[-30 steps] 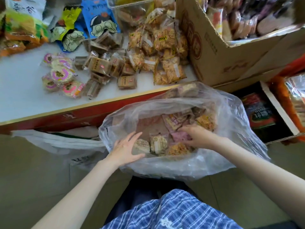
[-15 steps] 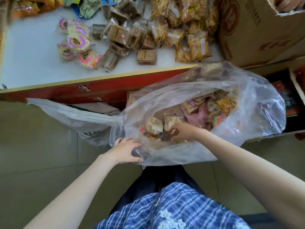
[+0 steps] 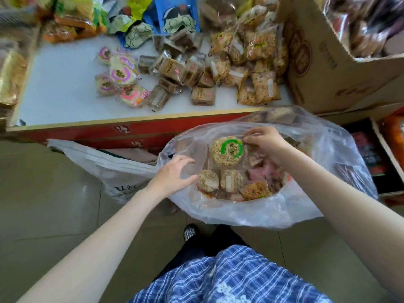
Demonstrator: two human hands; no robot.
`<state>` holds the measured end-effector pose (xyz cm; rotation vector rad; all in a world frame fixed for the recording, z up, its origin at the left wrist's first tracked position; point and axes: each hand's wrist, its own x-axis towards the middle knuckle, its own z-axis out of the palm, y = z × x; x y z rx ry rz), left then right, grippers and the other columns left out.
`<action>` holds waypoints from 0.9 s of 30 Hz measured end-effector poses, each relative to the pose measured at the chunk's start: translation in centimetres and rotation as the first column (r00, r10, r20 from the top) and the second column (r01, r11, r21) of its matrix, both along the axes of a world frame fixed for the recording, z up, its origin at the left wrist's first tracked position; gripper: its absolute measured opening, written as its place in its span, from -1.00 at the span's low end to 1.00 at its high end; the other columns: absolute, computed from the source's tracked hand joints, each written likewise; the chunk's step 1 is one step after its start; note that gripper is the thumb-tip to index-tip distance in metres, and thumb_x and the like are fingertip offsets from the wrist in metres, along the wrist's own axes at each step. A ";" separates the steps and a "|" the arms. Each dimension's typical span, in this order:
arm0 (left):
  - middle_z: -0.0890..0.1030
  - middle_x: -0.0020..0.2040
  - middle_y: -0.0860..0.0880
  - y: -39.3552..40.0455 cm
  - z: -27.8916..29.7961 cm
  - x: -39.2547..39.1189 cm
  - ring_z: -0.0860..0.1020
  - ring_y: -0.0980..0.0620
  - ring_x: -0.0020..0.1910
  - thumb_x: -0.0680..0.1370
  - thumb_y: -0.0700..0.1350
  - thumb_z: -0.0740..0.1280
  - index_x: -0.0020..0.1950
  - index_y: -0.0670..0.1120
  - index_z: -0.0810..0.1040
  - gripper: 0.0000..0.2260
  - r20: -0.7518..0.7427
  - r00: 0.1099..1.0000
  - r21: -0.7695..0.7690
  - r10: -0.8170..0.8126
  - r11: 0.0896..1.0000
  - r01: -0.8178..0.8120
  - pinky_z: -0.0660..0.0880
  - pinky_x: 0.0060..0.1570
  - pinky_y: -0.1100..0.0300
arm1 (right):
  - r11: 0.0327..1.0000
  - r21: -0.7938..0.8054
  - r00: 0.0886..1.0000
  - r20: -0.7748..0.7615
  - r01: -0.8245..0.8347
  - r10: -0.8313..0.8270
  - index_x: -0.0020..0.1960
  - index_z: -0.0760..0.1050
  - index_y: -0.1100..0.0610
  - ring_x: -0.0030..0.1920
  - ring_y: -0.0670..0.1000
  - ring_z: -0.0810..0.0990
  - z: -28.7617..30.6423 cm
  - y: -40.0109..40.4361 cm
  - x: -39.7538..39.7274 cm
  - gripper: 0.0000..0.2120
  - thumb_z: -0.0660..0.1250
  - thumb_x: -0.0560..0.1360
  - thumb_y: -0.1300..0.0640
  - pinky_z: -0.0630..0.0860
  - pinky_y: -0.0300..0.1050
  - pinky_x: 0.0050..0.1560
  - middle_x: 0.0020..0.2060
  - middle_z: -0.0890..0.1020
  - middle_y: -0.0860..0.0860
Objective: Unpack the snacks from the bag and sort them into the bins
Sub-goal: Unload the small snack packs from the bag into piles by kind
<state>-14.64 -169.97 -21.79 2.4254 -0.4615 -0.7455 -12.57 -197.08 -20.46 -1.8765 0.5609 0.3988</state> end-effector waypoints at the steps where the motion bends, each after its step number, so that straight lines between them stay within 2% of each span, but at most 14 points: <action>1: 0.36 0.37 0.01 -0.4 0.5 0.5 0.35 0.04 0.34 0.54 0.04 0.32 0.39 -0.02 0.36 -0.55 0.016 0.999 -0.037 0.033 0.999 -0.032 0.27 0.28 0.16 | 1.000 -0.024 0.999 0.033 -0.013 0.014 -0.10 0.57 0.17 -0.29 -0.04 0.52 0.9 -0.1 0.3 -0.97 0.36 0.49 0.26 0.45 -0.31 -0.33 -0.18 0.59 0.11; 4: 0.38 0.28 0.07 -2.0 1.7 2.2 0.39 0.12 0.24 0.53 0.00 0.34 0.41 -0.01 0.32 -0.52 -0.054 0.982 -0.175 0.182 0.966 -0.188 0.32 0.19 0.24 | 0.988 -0.094 0.983 0.126 -0.125 0.136 0.00 0.55 0.16 -0.33 -0.13 0.51 3.5 0.0 1.9 -0.91 0.34 0.51 0.24 0.44 -0.34 -0.30 -0.21 0.61 0.07; 7: 0.50 0.18 0.00 -3.9 2.7 4.0 0.49 0.07 0.15 0.52 -0.08 0.36 0.32 -0.09 0.42 -0.62 -0.262 0.907 -0.344 0.330 0.846 -0.407 0.45 0.08 0.31 | 0.975 0.023 0.955 0.212 -0.219 0.209 0.03 0.52 0.18 -0.38 -0.23 0.53 5.1 0.6 3.5 -0.89 0.33 0.51 0.29 0.43 -0.38 -0.26 -0.25 0.62 0.08; 9: 0.58 0.07 -0.04 -4.7 3.2 4.9 0.56 0.07 0.05 0.51 -0.11 0.37 0.20 -0.14 0.51 -0.72 -0.344 0.842 -0.376 0.415 0.761 -0.529 0.50 0.04 0.21 | 0.975 0.096 0.957 0.230 -0.202 0.175 0.06 0.53 0.22 -0.31 -0.13 0.55 5.7 1.0 4.7 -0.88 0.32 0.52 0.29 0.45 -0.35 -0.26 -0.24 0.63 0.07; 12: 0.63 -0.17 0.07 -4.8 4.0 5.7 0.57 0.18 -0.22 0.51 -0.15 0.38 -0.06 -0.05 0.56 -0.96 -0.484 0.722 -0.454 0.494 0.564 -0.690 0.47 -0.21 0.27 | 0.963 0.214 0.972 0.201 -0.165 0.122 0.14 0.50 0.24 -0.35 -0.13 0.56 5.9 1.8 6.4 -0.79 0.33 0.52 0.27 0.50 -0.32 -0.32 -0.21 0.63 0.05; 13: 0.63 -0.19 0.07 -4.5 4.1 6.2 0.57 0.15 -0.21 0.51 -0.15 0.38 -0.09 -0.04 0.55 -0.97 -0.517 0.679 -0.459 0.522 0.501 -0.734 0.46 -0.21 0.27 | 0.957 0.245 0.976 0.189 -0.156 0.111 0.17 0.47 0.21 -0.34 -0.14 0.57 5.8 2.2 7.0 -0.76 0.33 0.51 0.26 0.52 -0.26 -0.30 -0.15 0.63 0.05; 15: 0.62 -0.16 0.03 -3.1 4.1 7.5 0.57 0.10 -0.16 0.52 -0.13 0.37 -0.09 -0.05 0.55 -0.98 -0.567 0.568 -0.440 0.596 0.364 -0.821 0.47 -0.17 0.26 | 0.956 0.254 0.980 0.169 -0.145 0.104 0.20 0.43 0.19 -0.19 -0.07 0.58 5.3 3.0 8.5 -0.74 0.32 0.52 0.27 0.54 -0.18 -0.20 0.00 0.61 0.08; 18: 0.56 -0.23 0.00 0.0 4.2 10.2 0.52 0.11 -0.25 0.55 -0.12 0.33 -0.14 -0.06 0.49 -0.92 -0.646 0.394 -0.406 0.654 0.143 -0.902 0.43 -0.24 0.29 | 0.968 0.196 0.983 0.121 -0.159 0.137 0.18 0.42 0.20 -0.06 0.04 0.55 4.7 4.5 11.0 -0.78 0.28 0.55 0.25 0.56 -0.07 -0.05 0.08 0.56 0.17; 20: 0.56 -0.21 0.00 2.1 4.0 12.1 0.51 0.12 -0.25 0.55 -0.11 0.33 -0.13 -0.05 0.48 -0.92 -0.646 0.369 -0.392 0.669 0.124 -0.912 0.43 -0.26 0.30 | 0.956 0.227 0.982 0.087 -0.185 0.169 0.25 0.38 0.22 -0.08 0.01 0.56 4.4 6.2 12.9 -0.71 0.29 0.55 0.20 0.56 -0.06 -0.03 0.04 0.56 0.13; 22: 0.59 -0.15 0.02 3.9 3.7 14.0 0.53 0.14 -0.22 0.55 -0.11 0.33 -0.08 -0.04 0.50 -0.96 -0.643 0.401 -0.400 0.653 0.161 -0.902 0.46 -0.25 0.32 | 0.942 0.255 0.975 0.087 -0.220 0.204 0.28 0.35 0.21 -0.10 0.00 0.57 4.6 8.5 15.2 -0.65 0.31 0.53 0.17 0.56 -0.04 0.01 -0.03 0.56 0.08; 27: 0.59 -0.11 0.08 7.1 3.3 19.3 0.55 0.21 -0.23 0.55 -0.12 0.31 -0.03 0.00 0.52 -0.97 -0.628 0.470 -0.415 0.620 0.244 -0.876 0.44 -0.18 0.33 | 0.910 0.224 0.936 0.116 -0.350 0.331 0.35 0.31 0.20 -0.02 0.00 0.59 4.6 15.2 21.0 -0.52 0.37 0.49 0.15 0.55 -0.09 0.02 0.12 0.57 0.14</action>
